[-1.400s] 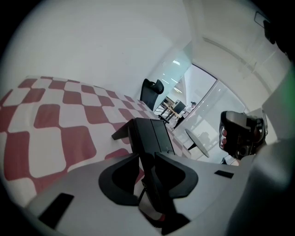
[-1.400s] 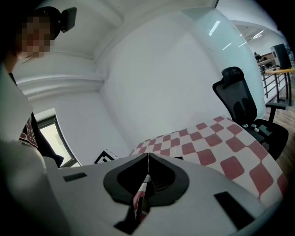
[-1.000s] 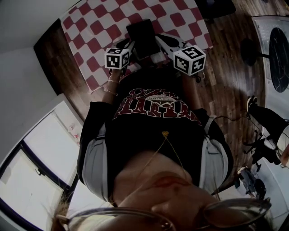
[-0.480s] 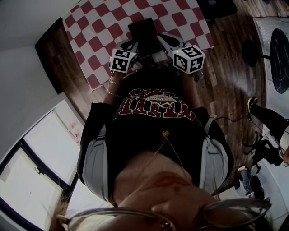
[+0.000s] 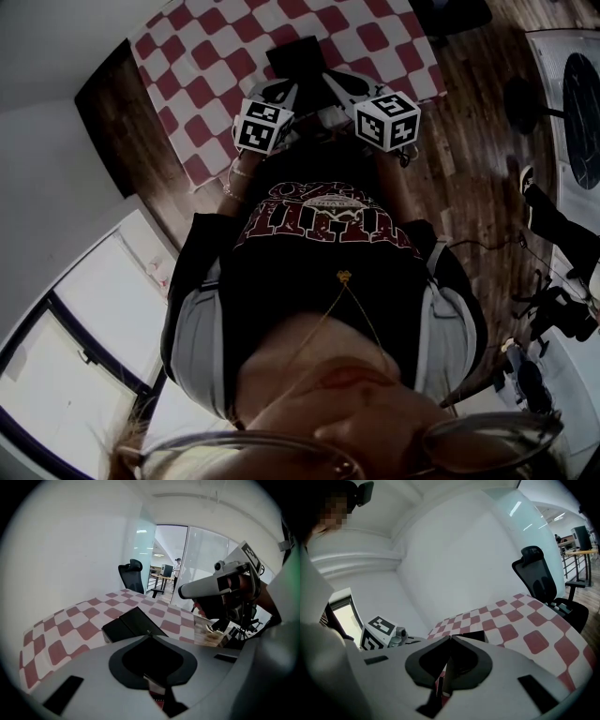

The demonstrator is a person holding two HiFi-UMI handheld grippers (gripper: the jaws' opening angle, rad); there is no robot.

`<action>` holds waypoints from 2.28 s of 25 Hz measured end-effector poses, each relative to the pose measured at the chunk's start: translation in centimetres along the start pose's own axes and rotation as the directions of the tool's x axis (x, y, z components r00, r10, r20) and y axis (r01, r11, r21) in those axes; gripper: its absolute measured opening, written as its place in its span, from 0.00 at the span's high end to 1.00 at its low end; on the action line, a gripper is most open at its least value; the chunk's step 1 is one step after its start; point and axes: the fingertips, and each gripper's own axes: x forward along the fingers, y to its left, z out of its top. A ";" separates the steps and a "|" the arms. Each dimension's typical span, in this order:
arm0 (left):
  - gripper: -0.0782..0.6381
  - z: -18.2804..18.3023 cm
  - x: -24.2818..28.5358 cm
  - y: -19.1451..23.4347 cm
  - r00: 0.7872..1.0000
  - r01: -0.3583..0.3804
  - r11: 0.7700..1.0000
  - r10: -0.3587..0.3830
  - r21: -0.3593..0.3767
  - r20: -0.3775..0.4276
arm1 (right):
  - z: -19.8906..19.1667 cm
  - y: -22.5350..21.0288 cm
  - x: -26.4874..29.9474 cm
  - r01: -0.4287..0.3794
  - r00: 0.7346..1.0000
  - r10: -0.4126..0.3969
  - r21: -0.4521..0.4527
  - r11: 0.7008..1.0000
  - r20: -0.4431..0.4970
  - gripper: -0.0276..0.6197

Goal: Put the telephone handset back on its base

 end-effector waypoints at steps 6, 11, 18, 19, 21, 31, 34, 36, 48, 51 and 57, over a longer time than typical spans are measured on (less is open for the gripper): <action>0.87 2.7 -1.3 -0.6 0.997 0.008 1.000 -0.008 0.008 0.072 | 0.0 0.6 0.2 0.008 1.000 -0.008 -0.043 0.999 -0.009 0.93; 0.87 5.2 -2.6 -0.8 0.991 0.005 1.000 -0.007 0.013 0.134 | 0.8 1.4 0.5 0.004 1.000 -0.004 -0.063 0.998 0.006 0.93; 0.87 7.9 -4.6 -0.6 0.981 -0.012 0.999 0.005 0.031 0.196 | 2.8 2.8 0.4 0.002 0.999 0.002 -0.116 0.993 0.036 0.93; 0.87 8.2 -4.9 -0.6 0.979 -0.019 0.999 0.010 0.045 0.202 | 3.1 3.0 0.3 0.002 0.999 0.004 -0.122 0.993 0.043 0.93; 0.87 8.9 -5.5 -0.5 0.976 -0.044 0.996 0.026 0.080 0.215 | 3.6 3.4 0.2 0.001 0.999 0.007 -0.131 0.991 0.054 0.93; 0.88 10.0 -7.6 -0.5 0.967 -0.037 0.996 0.014 0.086 0.253 | 4.0 5.0 -0.1 0.000 0.996 0.011 -0.137 0.991 0.083 0.93; 0.88 9.9 -7.8 -0.7 0.967 -0.016 0.997 -0.004 0.073 0.254 | 3.9 5.1 -0.3 0.009 0.996 0.002 -0.130 0.991 0.090 0.93; 0.88 9.8 -8.0 -0.9 0.968 -0.014 0.997 -0.007 0.081 0.252 | 3.8 5.1 -0.4 0.015 0.995 -0.003 -0.125 0.992 0.095 0.93; 0.88 10.3 -8.7 -1.8 0.965 -0.007 0.994 -0.021 0.109 0.263 | 3.4 5.3 -1.1 0.032 0.995 -0.020 -0.131 0.991 0.098 0.93; 0.88 10.5 -8.6 -1.9 0.964 -0.008 0.995 -0.020 0.104 0.264 | 3.6 5.3 -1.3 0.027 0.995 -0.014 -0.140 0.990 0.094 0.93; 0.88 10.5 -8.2 -1.8 0.966 -0.018 0.995 -0.007 0.094 0.258 | 4.0 5.2 -0.9 0.006 0.997 0.007 -0.161 0.987 0.077 0.93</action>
